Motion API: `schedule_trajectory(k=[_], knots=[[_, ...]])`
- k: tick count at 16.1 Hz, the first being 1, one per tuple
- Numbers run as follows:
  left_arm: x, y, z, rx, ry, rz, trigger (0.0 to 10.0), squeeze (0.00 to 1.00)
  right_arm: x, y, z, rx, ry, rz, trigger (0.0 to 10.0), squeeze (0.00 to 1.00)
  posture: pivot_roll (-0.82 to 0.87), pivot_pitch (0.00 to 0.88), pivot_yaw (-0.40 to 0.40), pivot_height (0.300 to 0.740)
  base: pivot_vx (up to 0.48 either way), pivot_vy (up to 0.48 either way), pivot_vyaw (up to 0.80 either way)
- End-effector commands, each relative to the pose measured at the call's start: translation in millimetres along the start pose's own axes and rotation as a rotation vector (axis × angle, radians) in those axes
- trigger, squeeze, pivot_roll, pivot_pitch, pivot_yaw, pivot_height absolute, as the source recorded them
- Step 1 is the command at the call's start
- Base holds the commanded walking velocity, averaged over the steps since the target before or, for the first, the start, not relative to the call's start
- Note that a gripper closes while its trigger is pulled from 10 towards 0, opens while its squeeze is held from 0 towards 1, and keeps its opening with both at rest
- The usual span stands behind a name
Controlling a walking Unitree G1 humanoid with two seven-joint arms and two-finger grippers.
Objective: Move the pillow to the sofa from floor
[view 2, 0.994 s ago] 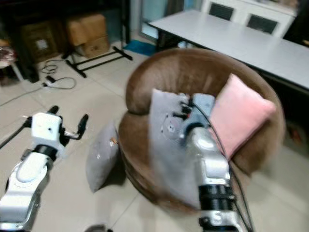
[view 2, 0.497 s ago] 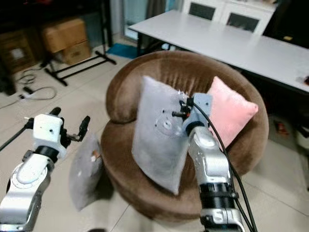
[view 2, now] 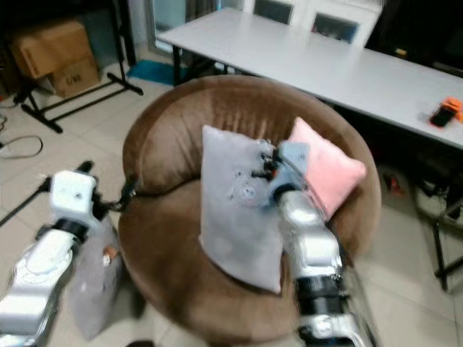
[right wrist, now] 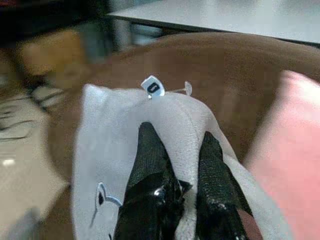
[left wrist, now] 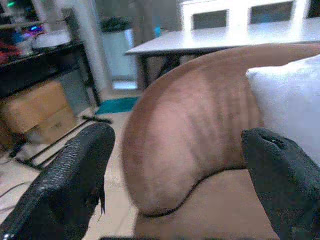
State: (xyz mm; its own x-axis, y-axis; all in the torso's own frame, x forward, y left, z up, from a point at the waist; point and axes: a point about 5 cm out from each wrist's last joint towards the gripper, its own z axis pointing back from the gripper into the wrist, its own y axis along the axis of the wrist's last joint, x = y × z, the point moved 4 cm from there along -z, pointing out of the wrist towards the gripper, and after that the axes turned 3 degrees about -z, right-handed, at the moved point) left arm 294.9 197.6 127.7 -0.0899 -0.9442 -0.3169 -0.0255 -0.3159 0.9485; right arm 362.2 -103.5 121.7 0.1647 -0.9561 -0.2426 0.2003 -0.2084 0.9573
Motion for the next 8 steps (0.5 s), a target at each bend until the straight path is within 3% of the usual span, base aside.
schedule_trajectory(k=[1, 4, 7, 8], knots=[[6.7, 8, -1.9, 0.03, -0.021, 0.007, 10.0, 0.0, 5.8, 17, 1.3, 0.059, -0.005, 0.023, 10.0, 0.0, 0.11, 0.0, -0.085, 0.74, 0.307, 0.0, 0.0], [8.8, 7, -0.8, 0.022, -0.041, 0.003, 10.0, 0.0, 3.0, 17, 1.5, 0.053, 0.012, 0.022, 10.0, 0.0, 0.11, 0.0, -0.085, 0.74, 0.301, 0.0, 0.0], [14.4, 4, 3.6, 0.009, -0.12, -0.026, 10.0, 0.0, -7.8, 23, 0.5, 0.045, 0.053, 0.003, 10.0, 0.0, 0.11, 0.0, -0.085, 0.74, 0.0, 0.0, 0.0], [21.0, 3, 9.0, 0.004, -0.19, -0.021, 10.0, 0.0, -10.6, 24, -0.7, 0.031, 0.061, 0.008, 10.0, 0.0, 0.11, 0.0, -0.085, 0.74, 0.0, 0.0, 0.0]])
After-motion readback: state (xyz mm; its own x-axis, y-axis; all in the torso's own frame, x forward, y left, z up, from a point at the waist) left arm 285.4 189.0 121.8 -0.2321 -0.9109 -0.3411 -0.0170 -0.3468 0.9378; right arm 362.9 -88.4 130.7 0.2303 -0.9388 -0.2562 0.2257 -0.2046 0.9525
